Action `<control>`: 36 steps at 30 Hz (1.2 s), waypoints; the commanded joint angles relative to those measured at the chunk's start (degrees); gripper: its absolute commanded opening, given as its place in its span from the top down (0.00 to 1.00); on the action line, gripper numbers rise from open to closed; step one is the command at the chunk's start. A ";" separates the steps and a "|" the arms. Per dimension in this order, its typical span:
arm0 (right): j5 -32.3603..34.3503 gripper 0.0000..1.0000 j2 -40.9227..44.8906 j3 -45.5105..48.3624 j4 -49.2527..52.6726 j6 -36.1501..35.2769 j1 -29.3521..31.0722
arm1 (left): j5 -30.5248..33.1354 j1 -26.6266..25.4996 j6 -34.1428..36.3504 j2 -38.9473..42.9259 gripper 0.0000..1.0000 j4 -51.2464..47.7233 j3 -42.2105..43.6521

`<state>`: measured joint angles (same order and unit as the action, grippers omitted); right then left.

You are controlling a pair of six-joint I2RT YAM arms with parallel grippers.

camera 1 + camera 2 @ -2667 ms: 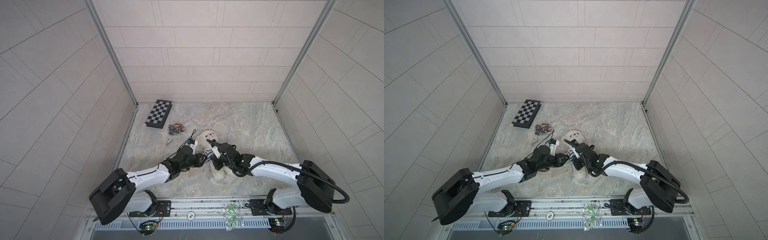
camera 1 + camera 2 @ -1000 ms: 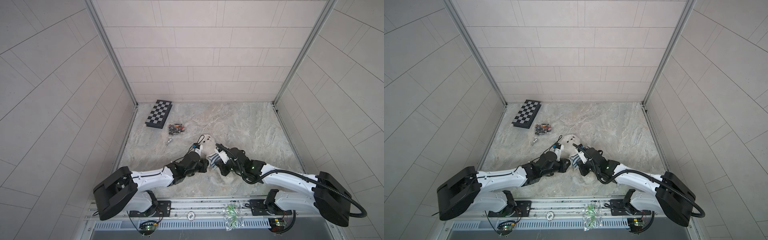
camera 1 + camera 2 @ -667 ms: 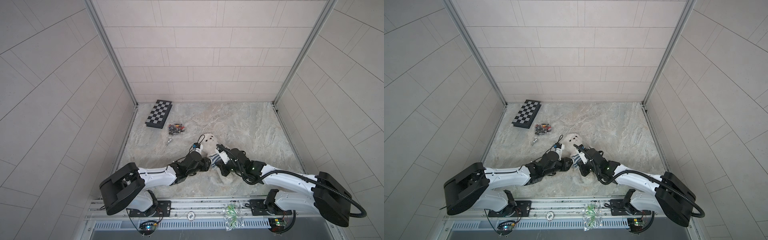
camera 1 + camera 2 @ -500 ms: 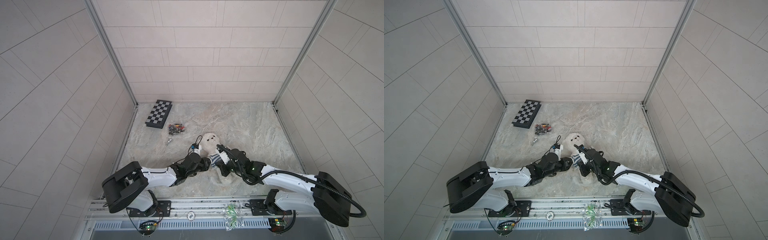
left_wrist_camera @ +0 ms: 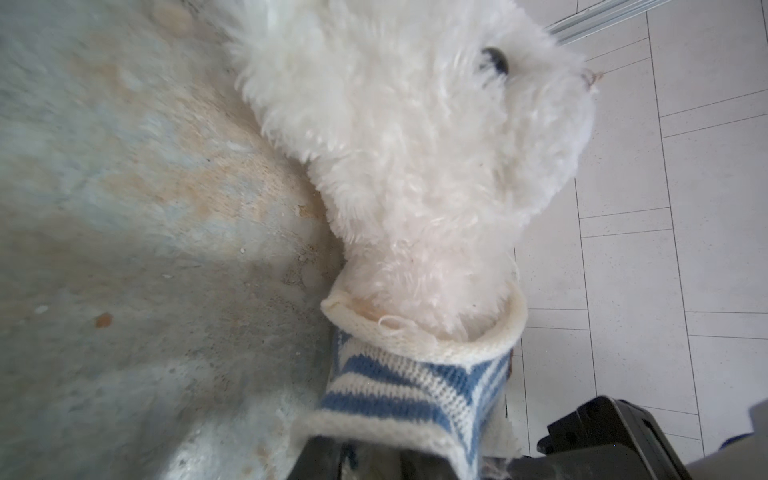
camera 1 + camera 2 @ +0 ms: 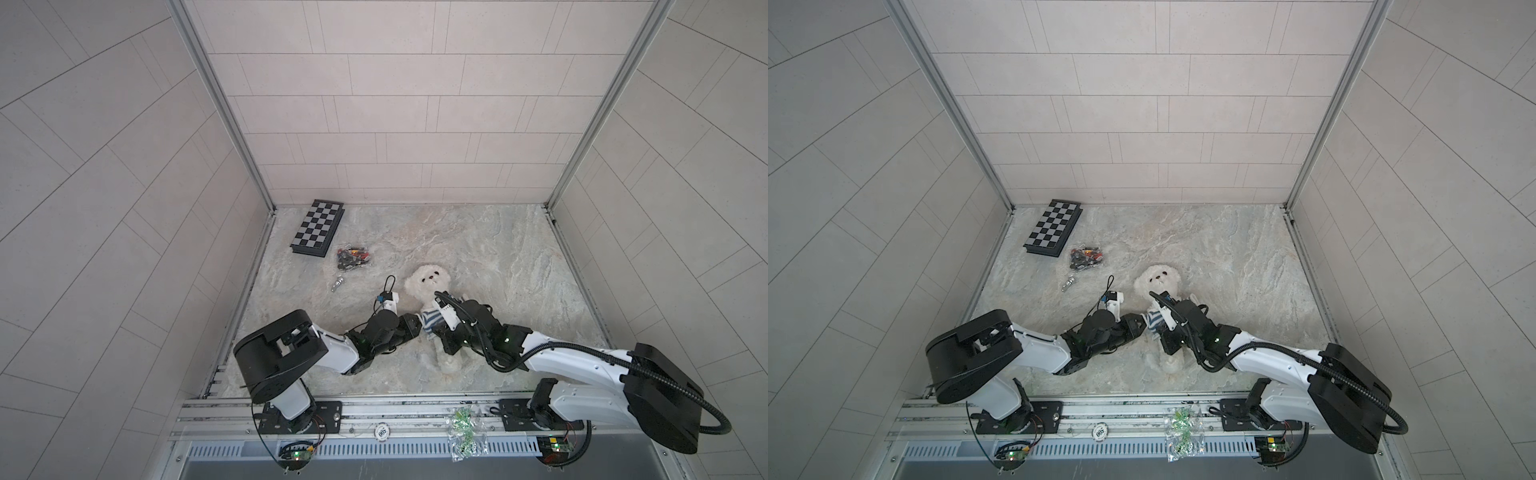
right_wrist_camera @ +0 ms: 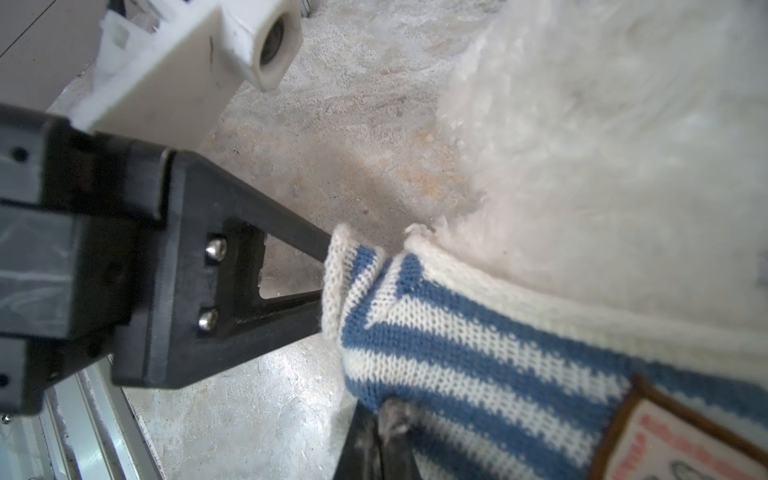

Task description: Dress the teddy bear

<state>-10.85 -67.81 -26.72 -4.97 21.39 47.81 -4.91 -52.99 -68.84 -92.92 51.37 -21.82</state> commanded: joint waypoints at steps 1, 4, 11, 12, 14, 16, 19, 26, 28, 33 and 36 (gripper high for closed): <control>0.48 1.00 0.29 0.90 0.84 0.65 -0.06 | -1.29 0.25 -1.25 -1.44 0.72 4.71 -1.70; 0.23 1.00 0.14 1.00 1.00 0.67 0.00 | -1.64 0.25 -1.71 -2.40 0.73 6.33 -2.06; -1.07 1.00 2.38 2.13 3.28 1.20 0.00 | -2.87 0.25 -2.06 -3.95 0.89 8.51 -2.77; -0.94 1.00 3.12 2.60 3.60 1.15 0.00 | -3.05 0.25 -2.03 -3.99 0.91 8.67 -2.70; -0.71 1.00 4.40 3.28 4.23 0.87 -0.02 | -3.09 0.26 -2.00 -3.72 0.95 8.67 -2.46; -0.49 1.00 5.82 3.86 4.53 0.27 0.00 | -3.16 0.21 -1.71 -3.18 1.00 8.16 -2.06; 0.82 1.00 8.15 4.69 4.92 0.10 0.00 | -2.76 0.21 -1.09 -1.56 1.00 6.89 -1.01; 4.38 1.00 11.31 4.68 9.83 0.21 -0.43 | -1.62 0.42 0.96 2.18 1.00 3.01 1.39; 4.85 1.00 11.76 4.66 10.45 0.32 -0.53 | -1.90 0.36 1.20 2.58 1.00 2.85 1.57; 4.88 0.90 12.29 3.65 11.36 0.03 -0.67 | -2.21 -0.17 1.70 4.16 1.00 2.03 2.57; 3.25 0.73 11.59 2.04 10.98 -0.92 -0.61 | -1.79 -0.94 2.52 5.27 1.00 0.48 2.58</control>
<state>-7.77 -56.14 -23.11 2.72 21.23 47.48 -8.69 -53.63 -68.29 -89.27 53.87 -19.97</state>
